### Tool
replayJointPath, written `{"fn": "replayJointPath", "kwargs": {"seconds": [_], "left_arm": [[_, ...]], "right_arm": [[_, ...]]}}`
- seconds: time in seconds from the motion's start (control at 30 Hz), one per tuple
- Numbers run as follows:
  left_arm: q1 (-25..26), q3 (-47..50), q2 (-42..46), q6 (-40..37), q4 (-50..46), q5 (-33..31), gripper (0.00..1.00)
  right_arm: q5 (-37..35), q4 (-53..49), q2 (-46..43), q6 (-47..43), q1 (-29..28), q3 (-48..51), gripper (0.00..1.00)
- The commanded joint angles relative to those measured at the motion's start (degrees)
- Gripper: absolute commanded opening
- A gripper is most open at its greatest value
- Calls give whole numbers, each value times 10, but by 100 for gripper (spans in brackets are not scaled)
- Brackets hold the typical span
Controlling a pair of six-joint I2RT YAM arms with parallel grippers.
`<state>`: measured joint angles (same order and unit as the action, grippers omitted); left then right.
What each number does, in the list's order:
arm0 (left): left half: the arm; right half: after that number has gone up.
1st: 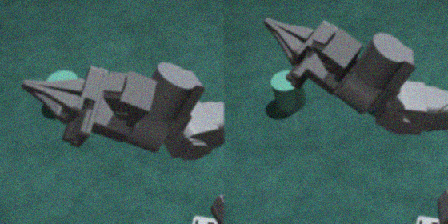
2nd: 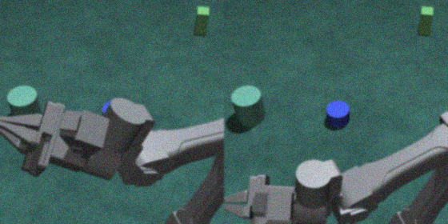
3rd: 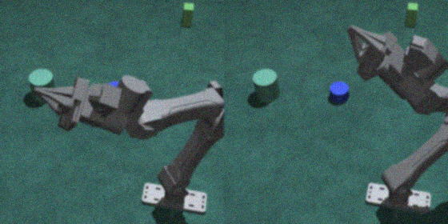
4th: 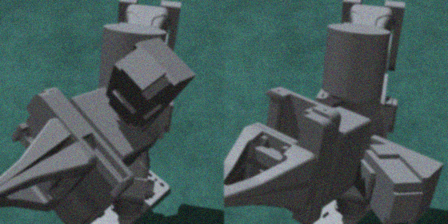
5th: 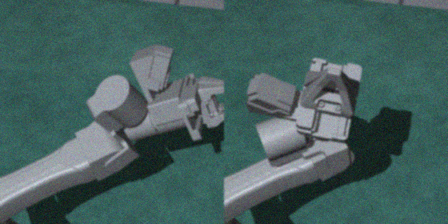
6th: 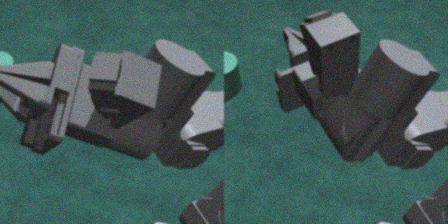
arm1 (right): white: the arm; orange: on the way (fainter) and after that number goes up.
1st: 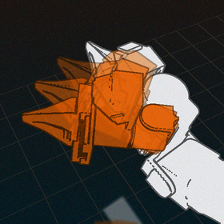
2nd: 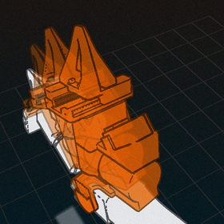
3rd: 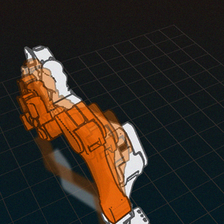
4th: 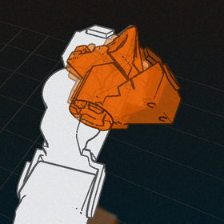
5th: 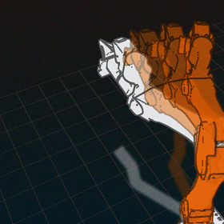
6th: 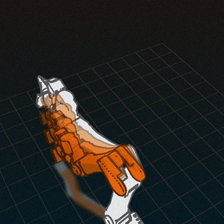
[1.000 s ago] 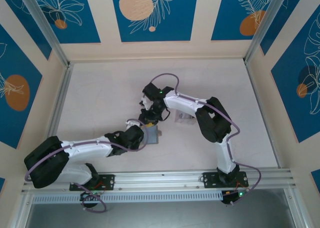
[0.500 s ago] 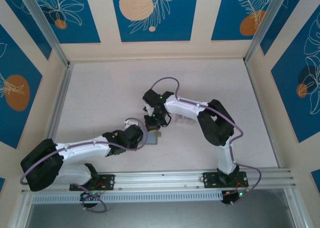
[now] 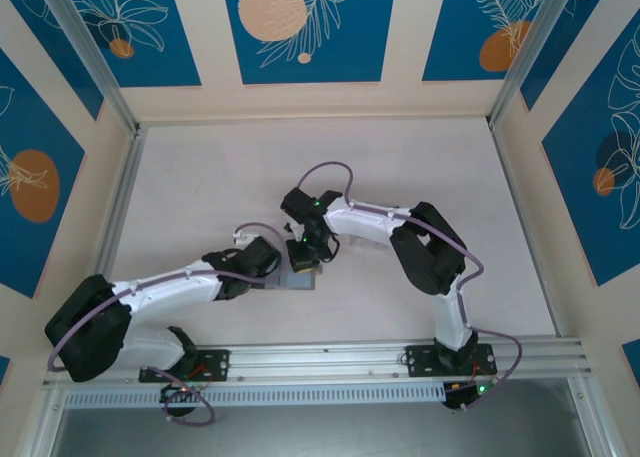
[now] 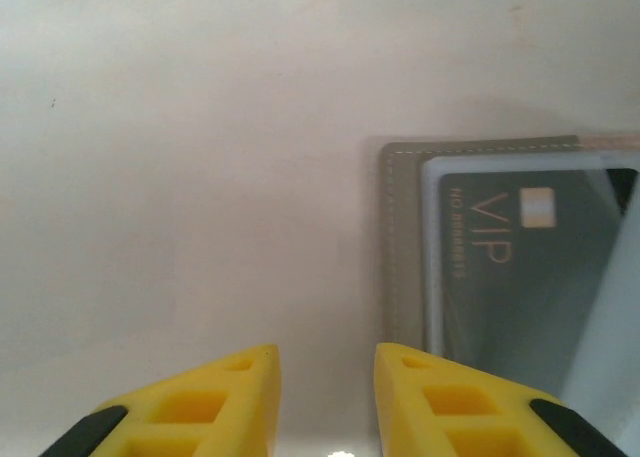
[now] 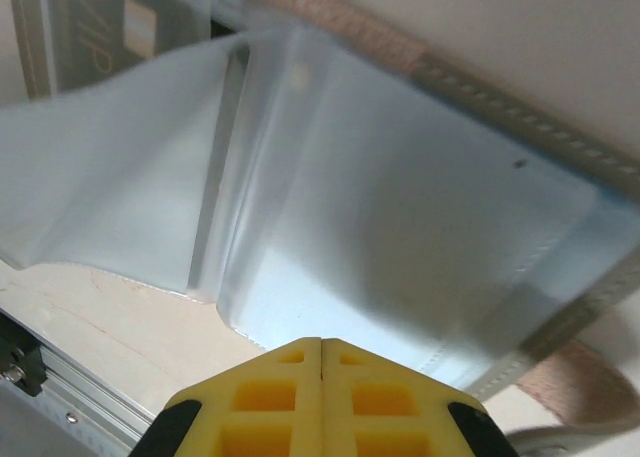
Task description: Put the credit cards into the card holder
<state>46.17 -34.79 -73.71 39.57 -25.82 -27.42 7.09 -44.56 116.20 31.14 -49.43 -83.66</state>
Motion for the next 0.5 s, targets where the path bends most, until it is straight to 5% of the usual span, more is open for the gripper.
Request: {"fn": "replayJointPath", "kwargs": {"seconds": [0.0, 0.47], "left_arm": [[-16, 0, -12, -2, -10, 44, 30], [-47, 5, -43, -45, 58, 204, 25]], "right_arm": [[-22, -14, 21, 12, -6, 0, 3], [-77, -14, 9, 30, 51, 82, 2]]}}
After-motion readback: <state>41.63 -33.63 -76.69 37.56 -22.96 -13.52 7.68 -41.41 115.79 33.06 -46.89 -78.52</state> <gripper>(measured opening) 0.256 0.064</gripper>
